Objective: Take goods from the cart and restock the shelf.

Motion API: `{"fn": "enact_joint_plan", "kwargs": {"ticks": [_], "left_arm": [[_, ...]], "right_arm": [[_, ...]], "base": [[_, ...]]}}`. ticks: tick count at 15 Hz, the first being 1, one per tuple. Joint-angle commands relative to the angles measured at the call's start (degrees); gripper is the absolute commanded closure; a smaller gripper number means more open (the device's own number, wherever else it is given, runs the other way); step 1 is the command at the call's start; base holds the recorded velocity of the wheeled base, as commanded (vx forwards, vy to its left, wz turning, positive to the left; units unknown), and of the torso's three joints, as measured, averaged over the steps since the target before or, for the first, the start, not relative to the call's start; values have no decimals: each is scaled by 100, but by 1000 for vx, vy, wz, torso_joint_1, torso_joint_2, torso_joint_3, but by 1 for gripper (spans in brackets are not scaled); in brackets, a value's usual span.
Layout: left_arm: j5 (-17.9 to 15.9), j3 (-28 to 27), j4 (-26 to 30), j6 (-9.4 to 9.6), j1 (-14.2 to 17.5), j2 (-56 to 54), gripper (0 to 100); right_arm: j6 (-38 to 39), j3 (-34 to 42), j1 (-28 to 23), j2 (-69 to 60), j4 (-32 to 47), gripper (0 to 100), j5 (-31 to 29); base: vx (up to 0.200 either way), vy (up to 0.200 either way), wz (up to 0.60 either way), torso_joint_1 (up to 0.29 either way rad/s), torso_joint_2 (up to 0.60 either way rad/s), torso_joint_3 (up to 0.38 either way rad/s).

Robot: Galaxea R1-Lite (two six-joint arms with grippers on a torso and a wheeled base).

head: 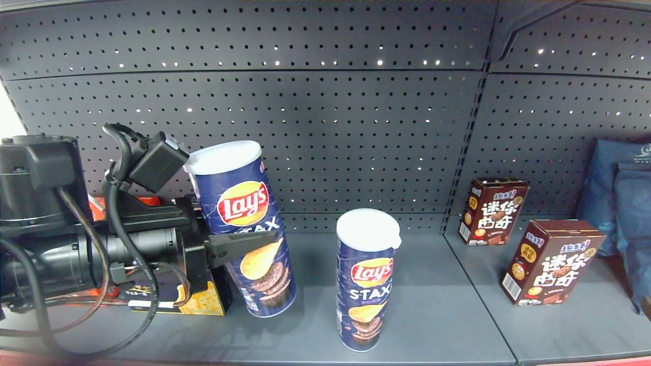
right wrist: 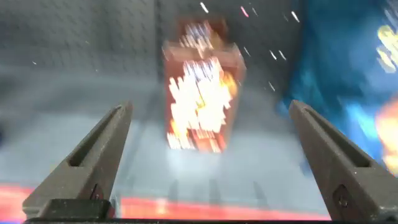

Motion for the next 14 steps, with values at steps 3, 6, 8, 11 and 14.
{"fn": "enact_joint_plan", "kwargs": {"ticks": [3, 6, 8, 11, 14], "left_arm": [[2, -226, -17, 8, 45, 407, 100], [-42, -639, -43, 17, 28, 741, 100], [-42, -912, -69, 17, 37, 996, 100], [-42, -1228, -43, 96, 63, 1338, 100], [-51, -1878, 10, 377, 98, 2033, 100]], "right_arm": [[-11, 91, -87, -2772, 2436, 0, -357], [-11, 337, -87, -2754, 2182, 0, -393], [-72, 741, -87, -2754, 1724, 0, -788], [-81, 741, -87, -2754, 1874, 0, -920], [-125, 741, -87, -2754, 2182, 0, -867]], "base": [[0, 0, 0, 0, 0, 0], [0, 0, 0, 0, 0, 0], [0, 0, 0, 0, 0, 0], [0, 0, 0, 0, 0, 0], [0, 0, 0, 0, 0, 0]]}}
